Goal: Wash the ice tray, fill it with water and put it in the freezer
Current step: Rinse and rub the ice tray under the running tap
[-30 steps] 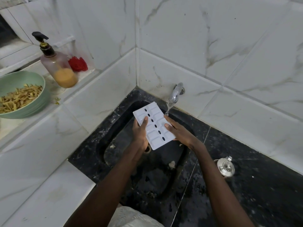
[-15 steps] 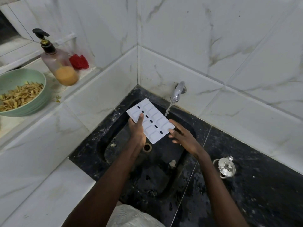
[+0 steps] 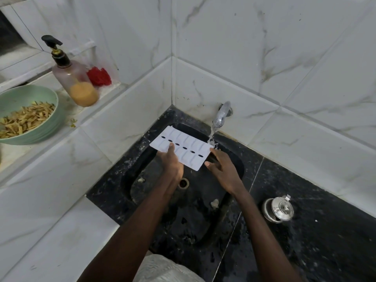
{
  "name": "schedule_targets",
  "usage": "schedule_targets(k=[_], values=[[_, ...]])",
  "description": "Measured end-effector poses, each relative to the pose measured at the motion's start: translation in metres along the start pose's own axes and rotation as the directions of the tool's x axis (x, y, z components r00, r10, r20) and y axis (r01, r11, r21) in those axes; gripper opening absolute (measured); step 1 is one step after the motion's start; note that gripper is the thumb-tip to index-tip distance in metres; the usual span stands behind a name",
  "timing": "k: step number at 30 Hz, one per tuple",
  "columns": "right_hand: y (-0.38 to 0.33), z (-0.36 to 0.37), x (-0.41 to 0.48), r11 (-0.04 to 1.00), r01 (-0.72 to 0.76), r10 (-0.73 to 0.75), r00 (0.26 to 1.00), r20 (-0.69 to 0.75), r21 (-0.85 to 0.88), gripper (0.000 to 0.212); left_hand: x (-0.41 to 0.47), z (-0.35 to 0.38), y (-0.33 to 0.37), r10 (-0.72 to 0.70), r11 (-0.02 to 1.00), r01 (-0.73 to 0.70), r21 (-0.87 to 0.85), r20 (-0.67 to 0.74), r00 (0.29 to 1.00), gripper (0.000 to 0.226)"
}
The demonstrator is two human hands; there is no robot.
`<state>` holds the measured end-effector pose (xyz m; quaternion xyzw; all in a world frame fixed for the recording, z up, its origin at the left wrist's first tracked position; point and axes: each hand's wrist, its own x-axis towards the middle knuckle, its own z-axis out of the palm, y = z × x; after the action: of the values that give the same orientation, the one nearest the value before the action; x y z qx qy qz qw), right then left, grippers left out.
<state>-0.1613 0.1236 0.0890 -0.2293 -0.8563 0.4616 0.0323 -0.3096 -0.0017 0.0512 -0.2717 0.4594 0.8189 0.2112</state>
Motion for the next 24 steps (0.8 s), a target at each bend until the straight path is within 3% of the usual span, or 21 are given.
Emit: schedule_targets(k=[2, 7, 10, 18, 22, 24], values=[[0.004, 0.002, -0.002, 0.999, 0.039, -0.040, 0.999, -0.011, -0.023, 0.067, -0.001, 0.001, 0.001, 0.010, 1.000, -0.010, -0.019, 0.012, 1.000, 0.032], [0.016, 0.007, -0.002, 0.949, 0.072, -0.065, 0.997, 0.032, -0.306, 0.077, -0.011, 0.005, -0.005, -0.010, 0.999, 0.012, -0.039, 0.059, 0.998, 0.034], [0.015, 0.006, 0.000, 0.920, 0.081, -0.082, 0.997, 0.015, -0.383, 0.079, -0.014, 0.003, -0.004, -0.021, 0.999, 0.024, -0.040, 0.075, 0.997, 0.034], [0.015, 0.000, 0.005, 0.887, 0.065, -0.044, 0.997, 0.057, -0.457, 0.076, -0.020, 0.003, -0.003, -0.009, 1.000, 0.011, -0.013, 0.093, 0.996, 0.048], [0.006, 0.004, 0.003, 0.858, 0.153, -0.094, 0.985, 0.142, -0.490, 0.075, -0.020, 0.004, -0.001, 0.011, 1.000, -0.008, -0.028, 0.092, 0.996, 0.048], [0.007, 0.000, 0.005, 0.861, 0.128, -0.089, 0.991, 0.102, -0.492, 0.073, -0.019, 0.005, 0.002, 0.024, 1.000, -0.022, -0.023, 0.097, 0.995, 0.048]])
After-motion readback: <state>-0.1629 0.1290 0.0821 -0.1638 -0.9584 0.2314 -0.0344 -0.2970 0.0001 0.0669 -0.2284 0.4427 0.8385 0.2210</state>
